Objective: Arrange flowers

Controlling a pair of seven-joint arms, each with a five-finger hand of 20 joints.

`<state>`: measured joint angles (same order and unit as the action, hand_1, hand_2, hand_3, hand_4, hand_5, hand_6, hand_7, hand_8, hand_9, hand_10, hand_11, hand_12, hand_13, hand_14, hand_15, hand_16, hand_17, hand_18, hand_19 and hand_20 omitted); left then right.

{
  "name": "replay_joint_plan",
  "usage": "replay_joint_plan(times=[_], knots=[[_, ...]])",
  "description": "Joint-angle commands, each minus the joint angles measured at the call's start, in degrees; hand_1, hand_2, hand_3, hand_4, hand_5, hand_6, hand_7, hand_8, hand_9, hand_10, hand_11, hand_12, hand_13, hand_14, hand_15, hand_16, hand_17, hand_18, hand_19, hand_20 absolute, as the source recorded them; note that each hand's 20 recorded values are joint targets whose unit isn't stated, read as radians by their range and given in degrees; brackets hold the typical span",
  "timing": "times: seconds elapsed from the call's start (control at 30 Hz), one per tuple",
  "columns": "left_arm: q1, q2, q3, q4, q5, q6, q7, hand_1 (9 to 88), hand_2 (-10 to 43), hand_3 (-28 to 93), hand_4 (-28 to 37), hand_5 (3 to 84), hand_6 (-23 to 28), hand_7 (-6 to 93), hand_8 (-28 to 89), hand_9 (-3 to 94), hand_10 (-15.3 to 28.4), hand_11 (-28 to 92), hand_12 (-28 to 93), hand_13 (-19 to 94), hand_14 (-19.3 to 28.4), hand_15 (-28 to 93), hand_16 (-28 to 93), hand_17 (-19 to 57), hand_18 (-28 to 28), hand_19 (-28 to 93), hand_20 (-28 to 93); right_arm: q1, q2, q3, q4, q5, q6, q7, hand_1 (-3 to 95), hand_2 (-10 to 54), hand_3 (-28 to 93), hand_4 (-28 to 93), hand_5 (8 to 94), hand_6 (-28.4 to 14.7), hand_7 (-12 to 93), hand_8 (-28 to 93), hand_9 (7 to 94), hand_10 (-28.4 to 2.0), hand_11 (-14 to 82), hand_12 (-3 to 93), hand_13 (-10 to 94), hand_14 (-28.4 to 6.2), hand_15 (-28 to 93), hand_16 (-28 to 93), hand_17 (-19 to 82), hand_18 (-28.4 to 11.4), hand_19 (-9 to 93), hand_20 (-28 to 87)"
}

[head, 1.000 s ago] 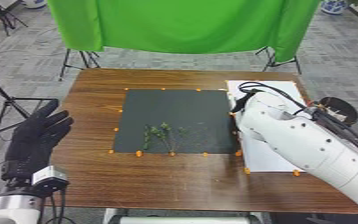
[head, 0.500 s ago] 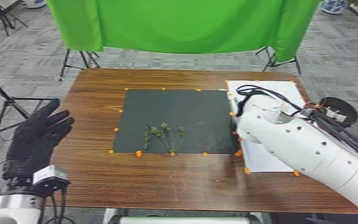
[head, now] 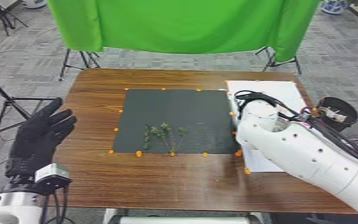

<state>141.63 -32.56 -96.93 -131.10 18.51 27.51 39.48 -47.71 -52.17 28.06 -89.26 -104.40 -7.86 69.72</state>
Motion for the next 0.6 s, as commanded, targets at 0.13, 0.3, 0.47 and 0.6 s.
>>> replay_joint_plan(times=[0.13,0.3,0.47,0.6], knots=[[-1.51,-1.48,0.45,0.51,1.89,-1.64,-2.65,30.5,7.0,66,-20.6,38.5,9.9,9.9,-8,32.2,18.6,29,11,18,23.3,47,-11,-10.1,20.4,42,7,-4.55,-0.52,-6.11,1.29,-0.36,7.29,-2.43,39.1,-5.8,68,-22,65.7,-4.6,21,-11,73.9,-16.7,30.6,17.4,77,-10.2,57,12,60,-11.2,93,-27],[-2.41,-1.36,0.94,0.79,2.05,-1.96,-3.26,30.5,6.9,66,-20.5,38.5,9.9,9.9,-8,32.2,18.8,29,11,18,23.4,47,-11,-10.0,20.4,41,7,-4.59,-1.3,-5.89,1.68,-0.6,6.95,-2.75,42.3,-6.1,68,-23,67.5,-3.9,22,-6,74.3,-16.2,30.6,17.2,77,-9.9,57,12,60,-11.1,93,-27],[-2.77,-2.42,0.79,0.89,3.03,-2.36,-4.38,30.6,7.1,66,-20.7,38.5,9.9,9.9,-8,32.1,18.6,29,11,18,23.3,47,-11,-10.1,20.4,42,7,-4.61,-2.42,-6.4,3.05,-1.16,5.18,-2.99,51.9,-8.5,64,-25,75.4,-2.2,21,4,80.2,-12.7,27.9,19.5,80,-8.0,55,13,60,-10.9,93,-24],[-2.43,-2.47,0.77,0.92,2.8,-2.52,-3.97,30.6,7.1,66,-20.6,38.4,9.9,9.9,-8,32.2,18.7,29,11,18,23.3,47,-11,-10.1,20.4,42,7,-5.55,-2.31,-5.63,2.9,-0.34,5.22,-4.35,56.5,-9.1,67,-27,81.4,-0.4,21,4,87.3,-9.5,18.9,27.0,82,-6.5,53,14,60,-11.0,93,-20]])
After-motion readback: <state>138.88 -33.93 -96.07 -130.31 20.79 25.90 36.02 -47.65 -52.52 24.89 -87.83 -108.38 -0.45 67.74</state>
